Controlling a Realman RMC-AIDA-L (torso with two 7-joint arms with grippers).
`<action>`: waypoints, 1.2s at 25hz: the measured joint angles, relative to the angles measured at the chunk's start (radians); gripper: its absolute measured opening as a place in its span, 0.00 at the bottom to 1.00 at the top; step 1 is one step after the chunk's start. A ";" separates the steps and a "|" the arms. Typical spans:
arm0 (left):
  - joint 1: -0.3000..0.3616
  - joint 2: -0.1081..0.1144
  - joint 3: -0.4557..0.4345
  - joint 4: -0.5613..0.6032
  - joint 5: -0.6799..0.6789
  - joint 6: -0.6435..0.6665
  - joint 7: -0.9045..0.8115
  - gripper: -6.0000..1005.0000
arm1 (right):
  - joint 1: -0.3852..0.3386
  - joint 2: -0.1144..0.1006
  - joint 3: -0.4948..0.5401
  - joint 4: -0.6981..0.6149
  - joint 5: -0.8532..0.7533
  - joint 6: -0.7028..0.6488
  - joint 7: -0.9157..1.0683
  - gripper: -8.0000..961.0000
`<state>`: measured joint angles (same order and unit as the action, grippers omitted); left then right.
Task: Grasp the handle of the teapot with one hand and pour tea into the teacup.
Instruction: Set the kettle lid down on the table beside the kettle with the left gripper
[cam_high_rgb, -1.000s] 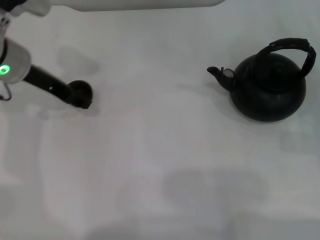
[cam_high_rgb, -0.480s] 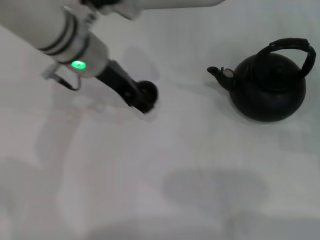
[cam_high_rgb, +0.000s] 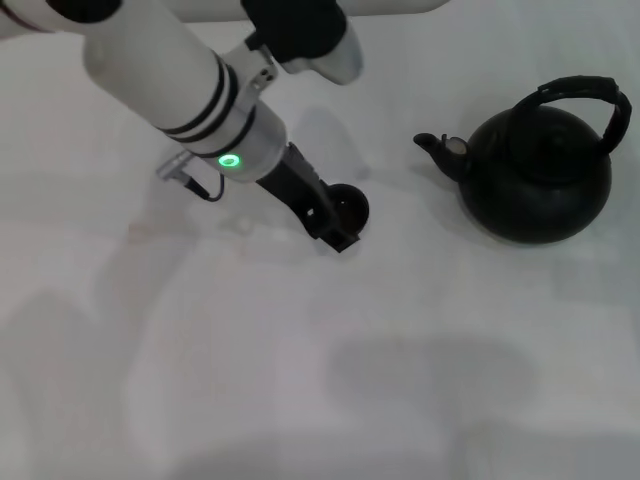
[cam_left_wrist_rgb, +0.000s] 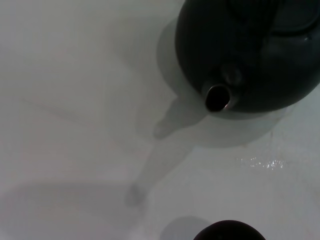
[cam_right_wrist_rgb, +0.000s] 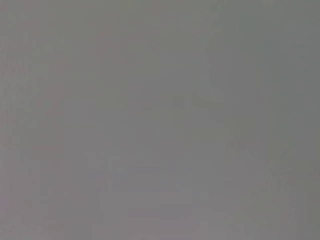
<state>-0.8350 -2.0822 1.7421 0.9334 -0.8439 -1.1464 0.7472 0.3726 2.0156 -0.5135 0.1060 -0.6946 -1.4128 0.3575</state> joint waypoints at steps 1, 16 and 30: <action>-0.007 -0.001 0.011 -0.013 -0.009 0.008 0.000 0.70 | 0.001 0.000 0.000 0.000 0.000 0.000 0.000 0.74; -0.031 0.003 0.059 -0.069 -0.040 0.016 -0.012 0.70 | 0.002 0.000 0.006 0.006 0.000 0.003 0.002 0.74; -0.041 0.004 0.059 -0.070 0.003 0.009 -0.032 0.70 | 0.002 0.000 0.005 0.004 0.000 0.003 0.002 0.74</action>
<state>-0.8758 -2.0780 1.8011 0.8635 -0.8413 -1.1379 0.7154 0.3743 2.0156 -0.5087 0.1102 -0.6948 -1.4097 0.3590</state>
